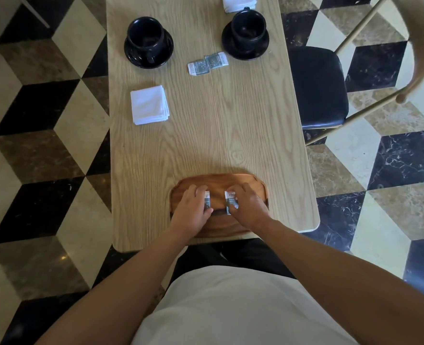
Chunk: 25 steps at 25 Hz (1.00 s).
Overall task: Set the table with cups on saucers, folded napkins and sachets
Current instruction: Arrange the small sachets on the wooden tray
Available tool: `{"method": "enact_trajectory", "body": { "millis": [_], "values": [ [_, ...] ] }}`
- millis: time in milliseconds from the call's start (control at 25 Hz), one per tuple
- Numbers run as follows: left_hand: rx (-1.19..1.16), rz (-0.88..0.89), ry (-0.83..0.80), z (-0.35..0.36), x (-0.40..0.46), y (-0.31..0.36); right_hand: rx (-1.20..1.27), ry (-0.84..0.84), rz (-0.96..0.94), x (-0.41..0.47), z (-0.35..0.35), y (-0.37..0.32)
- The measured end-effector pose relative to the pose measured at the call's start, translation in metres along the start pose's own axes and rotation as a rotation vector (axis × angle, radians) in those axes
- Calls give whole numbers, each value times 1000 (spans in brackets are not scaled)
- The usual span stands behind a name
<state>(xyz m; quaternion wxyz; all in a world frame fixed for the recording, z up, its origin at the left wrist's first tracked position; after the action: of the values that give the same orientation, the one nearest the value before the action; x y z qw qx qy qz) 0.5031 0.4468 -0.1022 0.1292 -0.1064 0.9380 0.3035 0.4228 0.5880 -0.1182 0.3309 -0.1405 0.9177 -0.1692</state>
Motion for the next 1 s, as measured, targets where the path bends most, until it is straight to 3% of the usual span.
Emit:
{"method": "enact_trajectory", "body": {
  "millis": [160,320,520,880,1000],
  "values": [
    [179,30,107,-15,-7,3,-40,28,-68,1,-4,-4],
    [255,41,5,-4,-9,0,-107,29,-82,-1,5,-3],
    [363,46,-5,2,-15,2,-94,11,-51,-3,7,-1],
    [239,3,117,-15,-13,-2,-12,16,-64,-2,-1,-5],
    [188,-47,120,-26,-8,-16,43,90,-56,5,-20,-7]
  ]
}}
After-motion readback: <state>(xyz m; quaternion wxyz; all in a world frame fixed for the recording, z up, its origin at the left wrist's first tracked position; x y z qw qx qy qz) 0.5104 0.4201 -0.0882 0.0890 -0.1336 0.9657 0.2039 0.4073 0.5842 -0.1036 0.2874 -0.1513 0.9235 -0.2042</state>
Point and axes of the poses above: each hand's wrist, its own x-axis towards the middle knuckle, its own z-axis out of the palm, y = z × x, the point moved 10 cm from there along x, towards the middle knuckle, and after that the axes turned 9 degrees about z, right-handed, at the moved point
